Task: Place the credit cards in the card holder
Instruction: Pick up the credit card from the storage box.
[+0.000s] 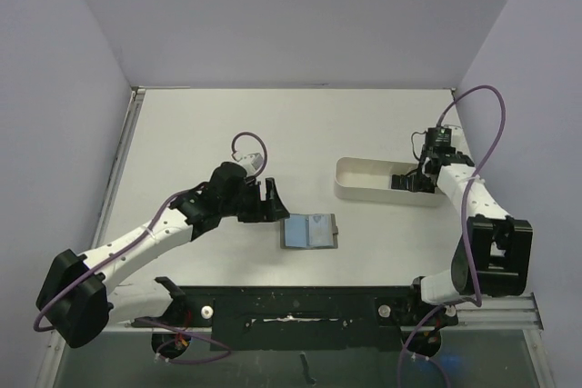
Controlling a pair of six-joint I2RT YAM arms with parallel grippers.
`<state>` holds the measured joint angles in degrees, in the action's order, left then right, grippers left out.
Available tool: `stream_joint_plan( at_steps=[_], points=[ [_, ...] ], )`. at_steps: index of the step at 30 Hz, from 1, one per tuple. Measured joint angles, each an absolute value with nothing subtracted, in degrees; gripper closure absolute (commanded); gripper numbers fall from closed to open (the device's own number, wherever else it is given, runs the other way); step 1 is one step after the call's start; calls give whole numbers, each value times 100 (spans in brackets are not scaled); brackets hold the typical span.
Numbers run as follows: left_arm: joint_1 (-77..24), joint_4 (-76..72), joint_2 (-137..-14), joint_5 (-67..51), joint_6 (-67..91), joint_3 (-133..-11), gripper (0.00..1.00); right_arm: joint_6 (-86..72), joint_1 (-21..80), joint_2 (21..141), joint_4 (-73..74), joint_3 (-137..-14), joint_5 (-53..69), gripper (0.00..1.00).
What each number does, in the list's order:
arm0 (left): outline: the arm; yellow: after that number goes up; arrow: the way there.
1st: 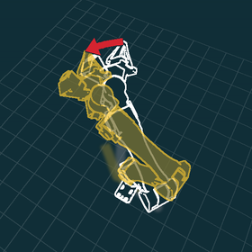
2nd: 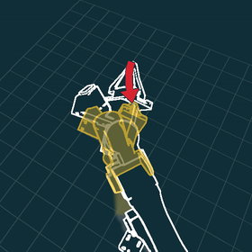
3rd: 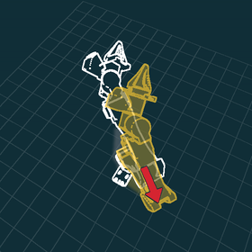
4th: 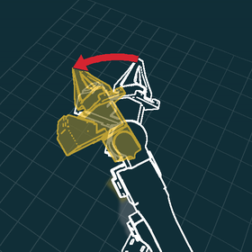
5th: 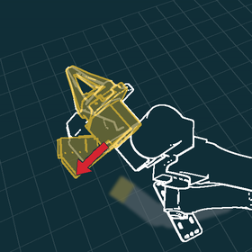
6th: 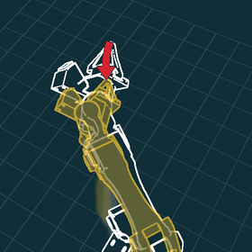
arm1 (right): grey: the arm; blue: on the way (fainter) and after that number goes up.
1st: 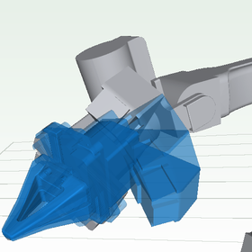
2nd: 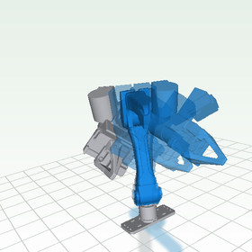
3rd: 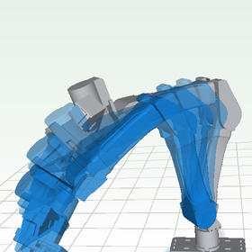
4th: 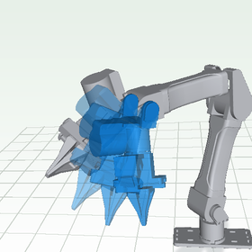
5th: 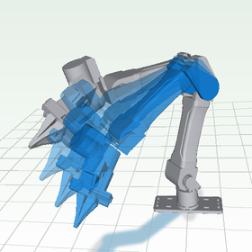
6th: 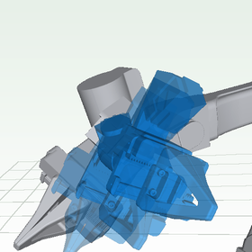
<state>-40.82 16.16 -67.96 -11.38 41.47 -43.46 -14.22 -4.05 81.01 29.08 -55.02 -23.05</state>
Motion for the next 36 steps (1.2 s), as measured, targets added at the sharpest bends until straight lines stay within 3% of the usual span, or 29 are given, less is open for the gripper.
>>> stream_joint_plan(
  at_steps=[18, 24, 30, 36],
  points=[
    [-3710, 1516, -6796, -1697, 3959, -3870, 25, -1227, -421, 9214, 2790, -5787, -3072, 59],
    [-3632, 1380, -6849, -1739, 3959, -3826, 25, -1181, -421, 9268, 2768, -5808, -3100, 68],
    [-3577, 1313, -6871, -1758, 3964, -3758, 25, -1170, -410, 9268, 2775, -5874, -3089, 86],
    [-3546, 1223, -6971, -1826, 3988, -3745, 25, -1133, -405, 9231, 2775, -5889, -3070, 92]
  ],
)
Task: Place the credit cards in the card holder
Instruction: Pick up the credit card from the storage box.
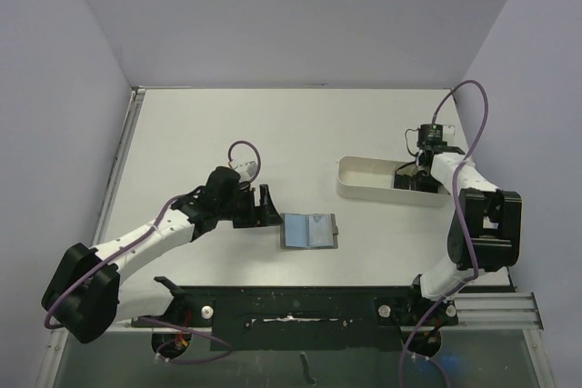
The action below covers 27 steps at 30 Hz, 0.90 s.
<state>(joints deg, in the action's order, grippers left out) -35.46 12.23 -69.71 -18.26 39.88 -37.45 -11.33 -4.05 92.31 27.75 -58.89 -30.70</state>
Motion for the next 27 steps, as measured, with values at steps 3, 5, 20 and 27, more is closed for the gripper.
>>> stream_joint_plan(
  at_steps=[3, 5, 20, 27],
  points=[
    [-3546, 1170, -7002, -1839, 4003, -3732, 26, -1135, -395, 9229, 2818, -5920, -3052, 96],
    [-3542, 1096, -7028, -1848, 4021, -3697, 26, -1135, -362, 9216, 2893, -5966, -3044, 98],
    [-3476, 958, -7255, -1870, 4272, -3498, 35, -1247, 388, 8005, 3776, -6346, -2915, 100],
    [-3472, 709, -7286, -2064, 4491, -3420, 38, -1391, 749, 6781, 3889, -6344, -1986, 100]
  ],
)
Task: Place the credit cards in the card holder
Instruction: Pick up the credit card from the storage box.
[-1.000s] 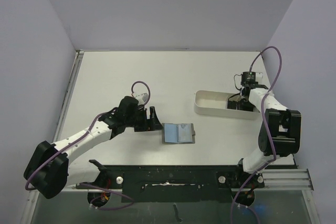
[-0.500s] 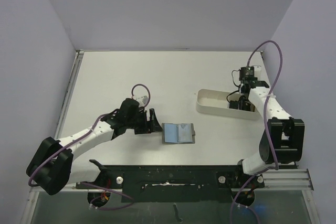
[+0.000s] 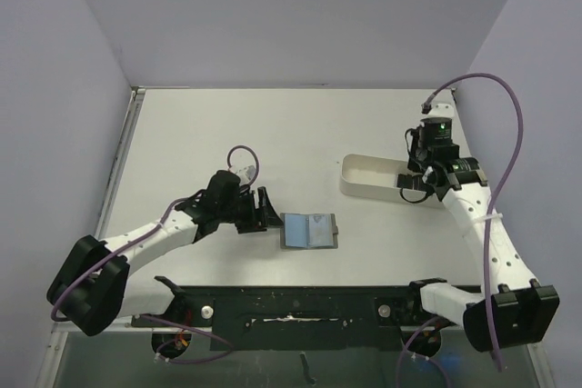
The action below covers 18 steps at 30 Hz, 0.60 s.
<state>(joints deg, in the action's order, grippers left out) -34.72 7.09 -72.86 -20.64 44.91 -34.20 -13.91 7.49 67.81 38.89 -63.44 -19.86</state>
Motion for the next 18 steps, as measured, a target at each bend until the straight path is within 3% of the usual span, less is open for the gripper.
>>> stream_joint_plan(
  at_steps=[7, 18],
  points=[
    [-3470, -491, -6875, -2851, 5378, -3074, 44, -1763, 869, 5527, 3524, -5972, -176, 100],
    [-3472, -3546, -6707, -3686, 7170, -2714, 45, -3555, 934, 4097, 1466, -3953, 2740, 100]
  ],
)
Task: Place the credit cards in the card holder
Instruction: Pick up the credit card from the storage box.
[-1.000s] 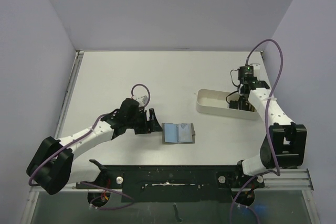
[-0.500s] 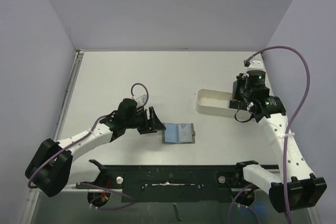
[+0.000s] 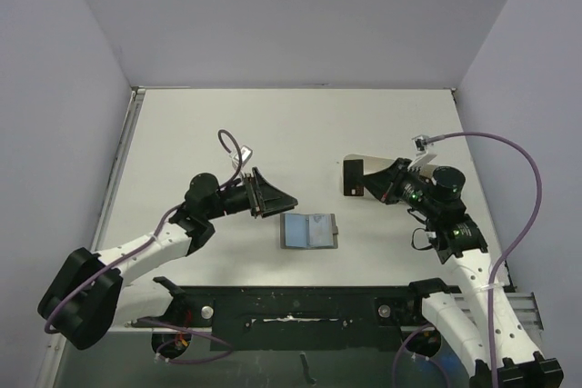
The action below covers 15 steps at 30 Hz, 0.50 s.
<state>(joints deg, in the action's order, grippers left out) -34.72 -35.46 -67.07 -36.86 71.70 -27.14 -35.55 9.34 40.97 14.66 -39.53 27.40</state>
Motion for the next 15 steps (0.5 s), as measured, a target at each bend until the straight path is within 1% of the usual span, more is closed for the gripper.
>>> stream_joint_plan(
  at_steps=[5, 13, 15],
  points=[
    [-3494, -4696, -6987, -3809, 7651, -2600, 43, -4591, 1212, 4058, 268, -3232, 3463, 100],
    [-3699, -5612, -7568, -3824, 8062, -2600, 41, -5524, 2165, 4322, -1267, -2923, 3710, 100],
    [-3730, -5749, -7614, -3820, 8099, -2600, 41, -5607, 2353, 4401, -1411, -2910, 3693, 100]
  ],
)
